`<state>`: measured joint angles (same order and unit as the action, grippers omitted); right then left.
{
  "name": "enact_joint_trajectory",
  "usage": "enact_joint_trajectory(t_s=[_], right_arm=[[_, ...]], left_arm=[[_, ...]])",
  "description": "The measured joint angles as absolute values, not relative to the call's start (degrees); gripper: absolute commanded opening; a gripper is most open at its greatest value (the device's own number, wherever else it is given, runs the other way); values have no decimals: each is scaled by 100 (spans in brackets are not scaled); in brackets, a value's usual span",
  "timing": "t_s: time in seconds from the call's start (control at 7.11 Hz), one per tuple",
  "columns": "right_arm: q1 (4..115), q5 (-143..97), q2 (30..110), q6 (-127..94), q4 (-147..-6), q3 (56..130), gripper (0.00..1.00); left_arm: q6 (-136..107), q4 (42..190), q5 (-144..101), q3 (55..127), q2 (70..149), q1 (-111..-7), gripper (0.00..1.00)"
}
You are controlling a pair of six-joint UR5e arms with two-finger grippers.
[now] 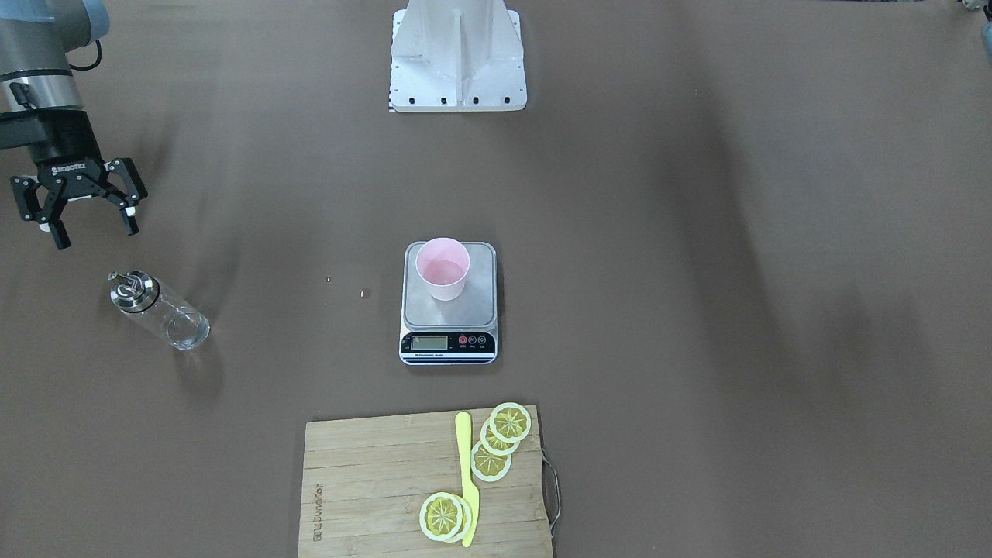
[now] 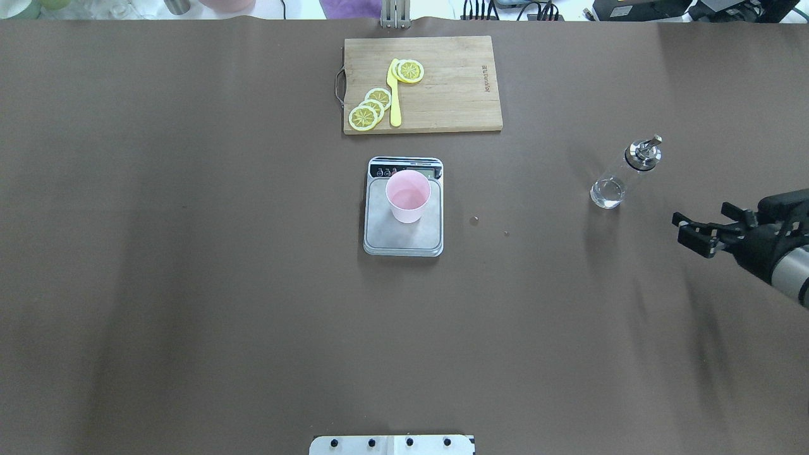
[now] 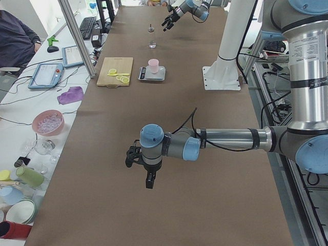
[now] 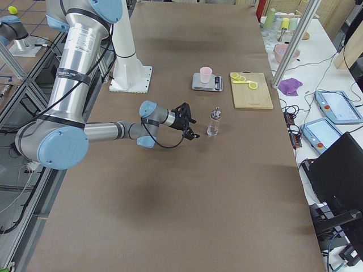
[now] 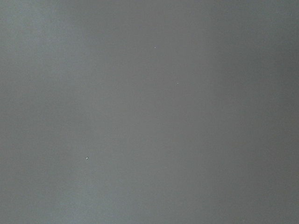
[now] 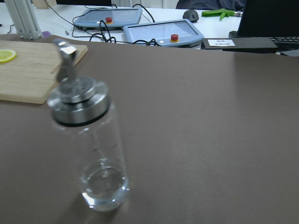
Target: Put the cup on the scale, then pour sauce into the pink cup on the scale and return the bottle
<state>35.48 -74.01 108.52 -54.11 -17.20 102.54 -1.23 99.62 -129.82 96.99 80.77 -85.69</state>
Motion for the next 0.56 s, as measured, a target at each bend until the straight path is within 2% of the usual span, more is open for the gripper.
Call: enact_joint_trajectory(t_s=[0.28,0.56], right_arm=[[5391,-9285,10588,-4509,-1466,9506,100],[7095,-11067,9989,-3751,-1586,8569,100]], left_arm=[[-123,9964,-12982,9743,8063,-8569,98],[-121,9959,-12981,9767,8050,-8569,98]])
